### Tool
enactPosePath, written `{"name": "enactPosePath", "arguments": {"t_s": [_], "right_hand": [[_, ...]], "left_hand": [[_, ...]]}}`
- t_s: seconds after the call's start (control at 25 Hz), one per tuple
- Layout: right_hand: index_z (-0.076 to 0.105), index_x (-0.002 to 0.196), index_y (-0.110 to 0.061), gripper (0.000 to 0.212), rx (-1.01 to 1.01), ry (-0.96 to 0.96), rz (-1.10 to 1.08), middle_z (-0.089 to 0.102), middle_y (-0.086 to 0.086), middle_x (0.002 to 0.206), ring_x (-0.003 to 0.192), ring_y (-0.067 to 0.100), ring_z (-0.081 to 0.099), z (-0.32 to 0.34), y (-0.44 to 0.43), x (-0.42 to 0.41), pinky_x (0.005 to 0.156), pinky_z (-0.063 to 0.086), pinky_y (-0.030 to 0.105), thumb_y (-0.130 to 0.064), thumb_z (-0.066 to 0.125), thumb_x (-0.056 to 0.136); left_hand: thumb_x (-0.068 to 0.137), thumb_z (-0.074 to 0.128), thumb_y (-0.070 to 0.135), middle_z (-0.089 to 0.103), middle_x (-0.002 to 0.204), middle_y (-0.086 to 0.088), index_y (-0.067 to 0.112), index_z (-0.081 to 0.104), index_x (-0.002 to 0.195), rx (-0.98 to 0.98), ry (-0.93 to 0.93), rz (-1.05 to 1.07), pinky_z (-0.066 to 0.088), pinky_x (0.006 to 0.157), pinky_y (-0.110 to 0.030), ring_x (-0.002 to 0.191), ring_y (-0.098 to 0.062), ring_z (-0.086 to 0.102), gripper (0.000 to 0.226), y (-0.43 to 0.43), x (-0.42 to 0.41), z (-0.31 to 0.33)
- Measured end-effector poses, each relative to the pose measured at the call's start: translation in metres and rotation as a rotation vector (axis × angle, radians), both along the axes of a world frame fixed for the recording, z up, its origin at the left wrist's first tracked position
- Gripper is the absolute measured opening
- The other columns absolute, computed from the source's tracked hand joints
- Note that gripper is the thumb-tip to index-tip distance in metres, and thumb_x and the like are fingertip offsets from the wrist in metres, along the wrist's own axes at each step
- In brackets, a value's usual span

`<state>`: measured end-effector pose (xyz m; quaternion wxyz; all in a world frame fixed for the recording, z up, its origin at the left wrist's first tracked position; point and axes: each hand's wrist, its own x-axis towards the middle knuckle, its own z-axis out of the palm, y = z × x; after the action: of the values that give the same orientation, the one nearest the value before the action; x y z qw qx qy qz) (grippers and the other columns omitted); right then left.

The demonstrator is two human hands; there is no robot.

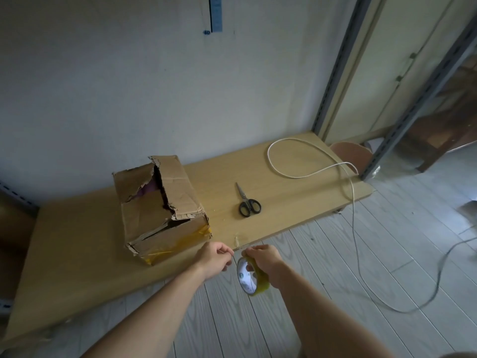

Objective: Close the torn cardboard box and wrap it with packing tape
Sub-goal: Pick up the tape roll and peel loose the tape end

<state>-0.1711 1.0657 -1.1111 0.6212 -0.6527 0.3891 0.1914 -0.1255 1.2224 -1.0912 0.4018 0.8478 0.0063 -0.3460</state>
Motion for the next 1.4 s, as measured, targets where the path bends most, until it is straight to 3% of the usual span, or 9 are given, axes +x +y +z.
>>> {"name": "enactPosePath", "arguments": {"t_s": [0.2,0.36,0.48,0.68,0.84,1.0,1.08,1.2,1.4], "right_hand": [[0.074,0.081,-0.005,0.014,-0.103,-0.078,0.057,0.066,0.010,0.068,0.050,0.013,0.060,0.021,-0.007,-0.002,0.046,0.047,0.020,-0.012,0.067,0.090],[0.074,0.078,0.000,0.015,-0.144,-0.120,0.110,0.065,0.012,0.065,0.047,0.014,0.058,0.035,-0.010,-0.007,0.050,0.049,0.021,-0.011,0.070,0.087],[0.074,0.074,-0.006,0.018,-0.176,-0.180,0.147,0.065,0.010,0.063,0.051,0.016,0.058,0.046,-0.011,-0.010,0.054,0.047,0.023,-0.015,0.069,0.089],[0.070,0.075,-0.007,0.026,-0.254,-0.347,0.224,0.063,0.007,0.063,0.049,0.012,0.056,0.117,-0.008,0.001,0.048,0.040,0.018,-0.021,0.061,0.095],[0.069,0.078,0.000,0.028,-0.331,-0.515,0.329,0.062,0.005,0.062,0.052,0.012,0.057,0.194,0.009,0.007,0.046,0.036,0.019,-0.021,0.061,0.095],[0.070,0.077,-0.010,0.029,-0.339,-0.626,0.432,0.063,0.001,0.060,0.048,0.007,0.056,0.255,0.034,-0.004,0.045,0.038,0.016,-0.030,0.061,0.096],[0.071,0.084,-0.009,0.030,-0.324,-0.677,0.443,0.065,0.002,0.065,0.054,0.011,0.061,0.268,0.045,-0.004,0.049,0.042,0.020,-0.033,0.061,0.097],[0.072,0.086,-0.013,0.026,-0.265,-0.729,0.421,0.066,0.003,0.067,0.057,0.015,0.064,0.267,0.057,0.004,0.052,0.047,0.024,-0.035,0.062,0.096],[0.074,0.084,-0.018,0.019,-0.144,-0.708,0.420,0.069,0.003,0.068,0.055,0.019,0.061,0.252,0.071,0.046,0.057,0.047,0.028,-0.033,0.066,0.093]], "left_hand": [[0.102,0.053,0.027,0.071,0.096,-0.006,0.014,0.071,0.100,-0.153,0.255,0.184,0.045,0.074,-0.031,0.085,-0.020,0.064,0.022,-0.001,-0.005,0.007],[0.095,0.059,0.023,0.063,0.079,0.000,0.015,0.069,0.093,-0.366,0.465,0.368,0.044,0.065,-0.029,0.077,-0.017,0.056,0.013,-0.017,-0.015,0.016],[0.089,0.058,0.014,0.062,0.072,0.002,0.016,0.070,0.087,-0.466,0.478,0.452,0.041,0.064,-0.028,0.073,-0.015,0.055,0.013,-0.028,-0.021,0.030],[0.085,0.079,0.023,0.065,0.079,-0.001,0.016,0.074,0.088,-0.585,0.227,0.513,0.040,0.059,-0.025,0.073,-0.016,0.056,0.009,-0.039,-0.012,0.102],[0.087,0.078,0.013,0.069,0.082,-0.001,0.017,0.071,0.088,-0.587,-0.060,0.445,0.039,0.052,-0.019,0.071,-0.010,0.062,0.008,-0.017,-0.003,0.167],[0.088,0.077,0.008,0.062,0.068,0.003,0.008,0.076,0.093,-0.642,-0.320,0.372,0.037,0.045,-0.009,0.048,0.006,0.055,0.005,0.019,-0.006,0.213],[0.087,0.078,0.012,0.069,0.075,0.000,0.011,0.077,0.090,-0.646,-0.420,0.349,0.041,0.051,-0.007,0.056,0.007,0.060,0.003,0.032,-0.006,0.227],[0.085,0.080,0.013,0.075,0.081,0.000,0.015,0.076,0.086,-0.697,-0.457,0.387,0.046,0.056,-0.010,0.067,0.001,0.067,0.004,0.047,-0.001,0.234],[0.082,0.082,0.009,0.076,0.076,0.003,0.011,0.077,0.088,-0.702,-0.460,0.596,0.052,0.059,-0.015,0.067,-0.004,0.071,0.009,0.054,0.026,0.227]]}}
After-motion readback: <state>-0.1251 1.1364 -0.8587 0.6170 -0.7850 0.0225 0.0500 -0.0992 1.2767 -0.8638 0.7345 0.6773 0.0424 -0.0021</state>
